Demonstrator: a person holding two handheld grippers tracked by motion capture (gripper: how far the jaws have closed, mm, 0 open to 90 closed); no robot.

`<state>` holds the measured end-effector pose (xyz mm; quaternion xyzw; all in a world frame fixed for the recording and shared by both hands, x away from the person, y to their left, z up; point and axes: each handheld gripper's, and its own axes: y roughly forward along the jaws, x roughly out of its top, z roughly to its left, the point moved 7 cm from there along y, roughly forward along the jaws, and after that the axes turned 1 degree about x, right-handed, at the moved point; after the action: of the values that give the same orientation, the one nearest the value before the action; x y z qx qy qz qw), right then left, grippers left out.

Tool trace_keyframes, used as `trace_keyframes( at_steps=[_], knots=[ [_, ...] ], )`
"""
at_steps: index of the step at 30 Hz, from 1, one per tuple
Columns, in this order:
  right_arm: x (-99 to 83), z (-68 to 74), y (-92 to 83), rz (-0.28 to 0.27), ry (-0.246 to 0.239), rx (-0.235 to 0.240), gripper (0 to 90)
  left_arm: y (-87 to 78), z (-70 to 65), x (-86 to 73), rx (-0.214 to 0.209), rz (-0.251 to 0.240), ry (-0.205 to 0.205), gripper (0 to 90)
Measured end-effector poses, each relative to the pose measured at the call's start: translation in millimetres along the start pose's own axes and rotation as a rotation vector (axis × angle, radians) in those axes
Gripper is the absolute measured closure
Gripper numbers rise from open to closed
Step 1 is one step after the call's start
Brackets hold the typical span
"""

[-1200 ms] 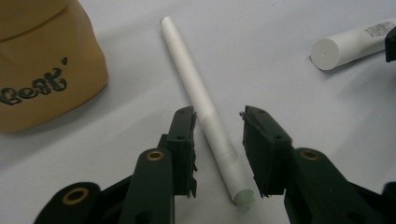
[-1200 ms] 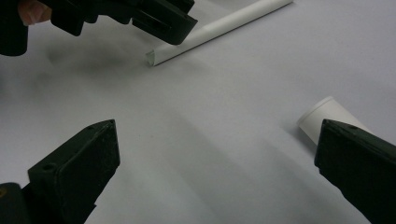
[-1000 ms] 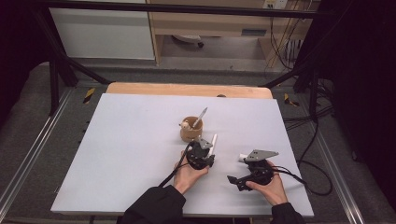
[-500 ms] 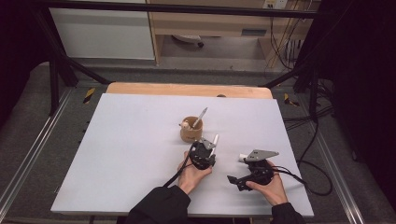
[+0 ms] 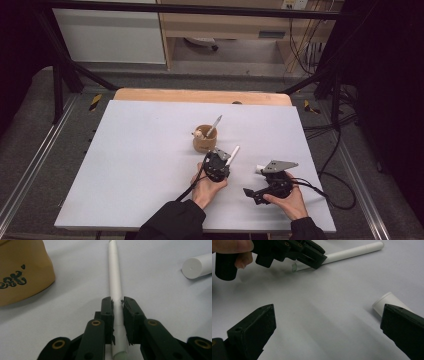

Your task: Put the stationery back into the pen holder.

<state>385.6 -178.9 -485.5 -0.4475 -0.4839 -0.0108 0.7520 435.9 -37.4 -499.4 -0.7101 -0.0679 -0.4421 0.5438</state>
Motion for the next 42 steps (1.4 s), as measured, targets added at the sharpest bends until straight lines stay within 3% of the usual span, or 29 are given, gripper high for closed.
trace_keyframes(
  at_steps=[5, 12, 19, 28, 42],
  knots=[
    [0.0, 0.3, 0.1, -0.002, 0.0, 0.001, 0.8, 0.0, 0.6, -0.3, -0.009, -0.004, 0.002, 78.2],
    [0.1, 0.3, -0.1, -0.002, -0.001, 0.001, 0.8, -0.9, 3.8, -0.3, -0.054, -0.005, 0.0, 78.4],
    [-0.3, 0.3, 0.1, 0.001, -0.002, -0.001, 0.8, -6.2, 7.9, -0.1, -0.073, -0.009, 0.036, 78.6],
    [-0.3, 0.3, 0.0, 0.001, -0.003, -0.001, 0.8, -21.5, 18.7, 0.7, -0.121, -0.015, 0.053, 78.5],
    [0.8, 1.3, -0.9, -0.005, -0.002, 0.006, 0.8, -54.2, 38.1, -6.3, -0.174, 0.001, 0.126, 78.5]
  ],
)
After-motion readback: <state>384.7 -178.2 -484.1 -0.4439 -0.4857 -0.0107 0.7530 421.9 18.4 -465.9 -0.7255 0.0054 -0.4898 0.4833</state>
